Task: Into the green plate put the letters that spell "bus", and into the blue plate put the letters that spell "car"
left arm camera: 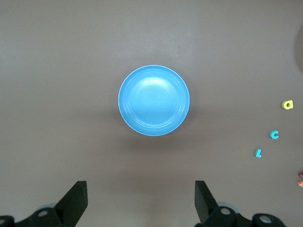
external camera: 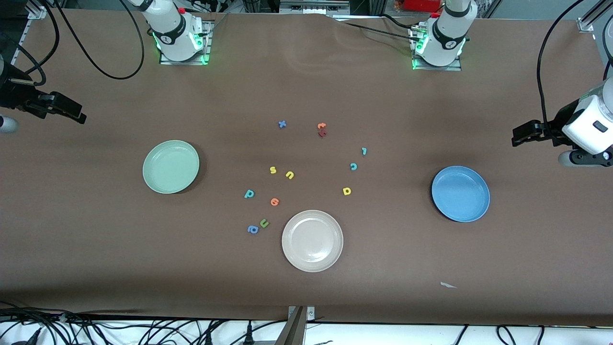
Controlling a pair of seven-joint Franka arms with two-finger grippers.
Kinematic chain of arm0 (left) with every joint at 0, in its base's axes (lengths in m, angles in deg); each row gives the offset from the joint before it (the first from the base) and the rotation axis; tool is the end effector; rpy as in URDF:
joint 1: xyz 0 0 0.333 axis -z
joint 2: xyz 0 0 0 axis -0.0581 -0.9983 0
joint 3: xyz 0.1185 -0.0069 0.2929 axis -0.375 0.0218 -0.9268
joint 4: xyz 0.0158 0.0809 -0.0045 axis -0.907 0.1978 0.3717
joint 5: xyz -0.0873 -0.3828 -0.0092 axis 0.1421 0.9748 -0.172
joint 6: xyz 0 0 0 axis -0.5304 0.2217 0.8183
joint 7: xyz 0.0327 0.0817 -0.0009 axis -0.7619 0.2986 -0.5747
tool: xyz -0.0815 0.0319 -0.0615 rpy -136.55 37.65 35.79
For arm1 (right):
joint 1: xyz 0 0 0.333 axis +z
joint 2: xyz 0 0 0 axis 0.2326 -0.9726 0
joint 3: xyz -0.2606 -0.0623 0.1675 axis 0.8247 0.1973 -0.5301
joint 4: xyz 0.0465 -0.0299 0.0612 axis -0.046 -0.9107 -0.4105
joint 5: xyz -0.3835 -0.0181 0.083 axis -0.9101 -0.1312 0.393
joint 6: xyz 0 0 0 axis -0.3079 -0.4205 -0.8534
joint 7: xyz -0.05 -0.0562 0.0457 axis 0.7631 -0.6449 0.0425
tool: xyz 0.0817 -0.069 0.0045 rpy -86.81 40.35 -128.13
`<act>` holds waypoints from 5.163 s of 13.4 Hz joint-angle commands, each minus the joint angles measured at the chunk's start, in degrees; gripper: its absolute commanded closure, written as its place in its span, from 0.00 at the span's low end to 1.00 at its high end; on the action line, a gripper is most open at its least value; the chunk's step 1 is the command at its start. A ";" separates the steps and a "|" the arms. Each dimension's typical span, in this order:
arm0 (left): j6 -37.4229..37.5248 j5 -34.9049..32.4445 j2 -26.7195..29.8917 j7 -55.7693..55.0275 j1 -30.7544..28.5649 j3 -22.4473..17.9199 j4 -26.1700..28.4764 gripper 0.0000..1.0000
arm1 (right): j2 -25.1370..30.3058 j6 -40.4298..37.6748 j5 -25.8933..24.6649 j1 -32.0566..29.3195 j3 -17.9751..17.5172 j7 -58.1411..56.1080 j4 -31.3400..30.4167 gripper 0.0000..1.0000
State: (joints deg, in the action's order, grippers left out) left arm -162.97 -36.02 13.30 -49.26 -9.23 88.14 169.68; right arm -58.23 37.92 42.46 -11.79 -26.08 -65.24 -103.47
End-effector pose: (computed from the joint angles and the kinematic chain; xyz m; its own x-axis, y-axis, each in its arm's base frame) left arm 0.5953 0.0027 0.5607 0.9937 0.0199 -0.1104 0.0177 -0.9996 -0.0213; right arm 0.5562 -0.0103 0.5959 0.9902 -0.1343 -0.0391 -0.1347 -0.9908 -0.0099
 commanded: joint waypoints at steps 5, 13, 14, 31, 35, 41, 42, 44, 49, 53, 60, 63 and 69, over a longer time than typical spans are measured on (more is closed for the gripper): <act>-0.58 0.97 0.33 0.48 -0.17 -0.14 0.45 0.00 | 0.68 -0.30 -0.48 0.09 -0.15 -0.68 -0.67 0.00; -0.58 0.97 0.33 0.48 -0.17 -0.13 0.45 0.00 | -0.90 -0.13 -1.45 3.08 -0.07 0.02 -0.23 0.00; -0.58 0.97 0.33 0.48 -0.17 -0.14 0.45 0.00 | -1.60 -0.13 -1.19 2.91 0.02 0.02 0.38 0.00; -1.37 0.88 0.33 0.48 -0.25 -0.05 0.71 0.00 | -12.23 7.94 -1.71 15.46 -0.07 16.08 -0.06 0.00; -1.46 0.97 0.33 0.48 -0.25 -0.05 0.72 0.00 | -18.81 14.62 -1.71 20.30 -0.07 24.88 -0.06 0.00; -1.99 0.97 0.33 0.48 -0.25 -0.05 1.15 0.00 | -28.93 31.12 -0.66 21.01 -0.15 29.27 -3.91 0.08; -1.99 0.97 0.33 0.48 -0.25 -0.05 1.15 0.00 | -30.16 34.73 -0.48 21.10 -0.85 31.46 -5.05 0.08; -1.99 1.05 0.33 0.48 -0.25 -0.05 1.24 0.00 | -32.62 39.84 0.22 21.10 -3.05 37.51 -5.33 0.08; -3.74 1.41 -1.95 0.39 0.97 0.48 1.42 0.00 | -38.24 49.35 0.22 24.08 -3.93 47.39 -4.63 0.08; -7.69 1.58 -5.29 -6.26 3.87 1.80 2.38 0.00 | -41.41 54.62 0.57 24.17 -3.93 47.39 -4.54 0.17; -18.76 1.58 -15.30 -22.62 15.37 4.87 3.00 0.00 | -42.12 54.54 0.49 24.17 -4.02 46.95 -4.45 0.64; -25.51 1.58 -20.57 -25.26 19.34 4.87 2.74 0.00 | -42.21 54.54 0.57 24.26 -4.72 46.69 -4.45 0.59; -39.15 0.70 -32.09 -26.94 22.85 4.79 1.95 0.00 | -42.30 54.28 0.49 24.26 -4.90 46.07 -4.28 0.87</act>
State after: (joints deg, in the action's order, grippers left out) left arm -199.85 -35.67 -15.82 -75.98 12.27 93.56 173.44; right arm -99.47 91.87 42.11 12.36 -30.86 -18.29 -108.15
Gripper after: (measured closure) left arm 0.000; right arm 0.696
